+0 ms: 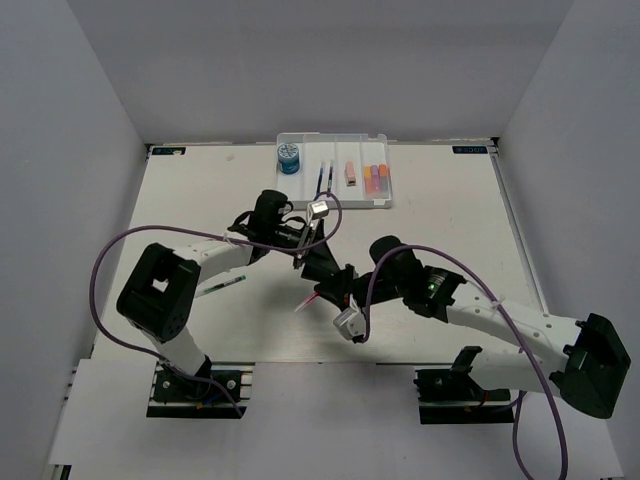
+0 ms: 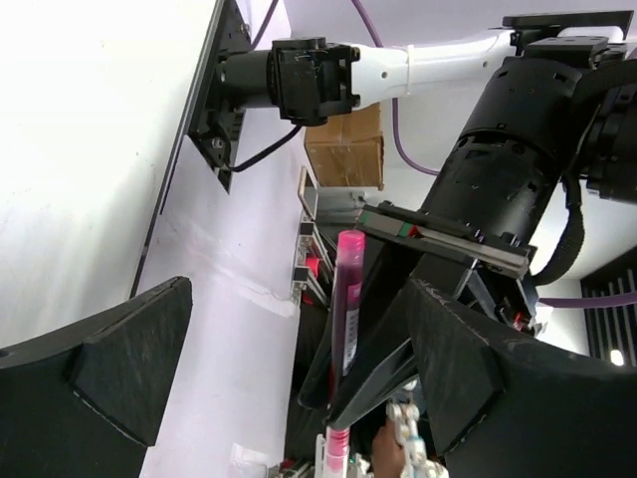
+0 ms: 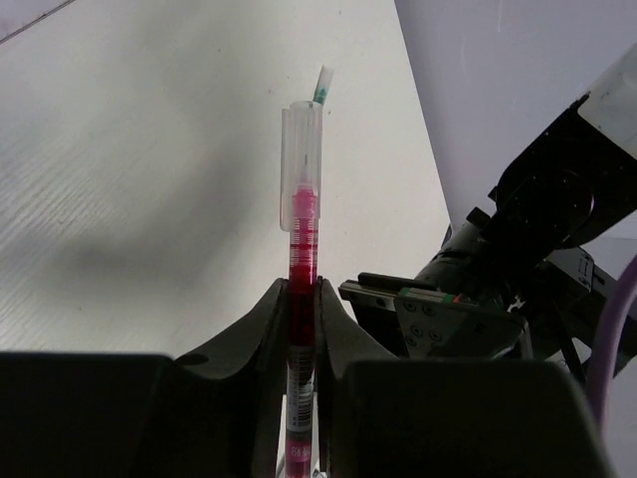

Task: Sort the stationery into containers
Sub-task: Place the pen in the storage box.

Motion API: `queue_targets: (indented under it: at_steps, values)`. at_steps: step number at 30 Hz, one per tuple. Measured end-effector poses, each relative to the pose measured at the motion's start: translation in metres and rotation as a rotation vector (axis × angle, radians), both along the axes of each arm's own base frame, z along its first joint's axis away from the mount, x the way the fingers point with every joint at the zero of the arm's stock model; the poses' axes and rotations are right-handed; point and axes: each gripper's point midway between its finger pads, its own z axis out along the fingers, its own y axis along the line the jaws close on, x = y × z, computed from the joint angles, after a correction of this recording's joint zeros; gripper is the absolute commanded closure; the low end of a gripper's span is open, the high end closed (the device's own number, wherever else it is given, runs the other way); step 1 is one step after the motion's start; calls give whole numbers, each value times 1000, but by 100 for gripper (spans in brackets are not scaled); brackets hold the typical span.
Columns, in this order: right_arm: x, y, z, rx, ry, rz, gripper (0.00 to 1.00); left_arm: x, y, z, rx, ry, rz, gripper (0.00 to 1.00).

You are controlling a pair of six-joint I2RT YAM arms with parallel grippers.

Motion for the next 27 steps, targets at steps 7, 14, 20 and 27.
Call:
queue_targets:
  at_steps: [7, 14, 20, 27]
  values:
    - [-2, -4, 1, -6, 43, -40, 100, 35, 13, 12, 34, -83, 130, 2]
    - [24, -3, -11, -31, 338, -319, 100, 178, 134, 29, 223, -270, 795, 2]
    - [132, 21, 2, 60, 683, -791, 100, 199, 202, 38, 345, -452, 1053, 2]
    - [341, 31, 55, 490, 1116, -1259, 100, 181, 210, 12, 499, -572, 991, 2]
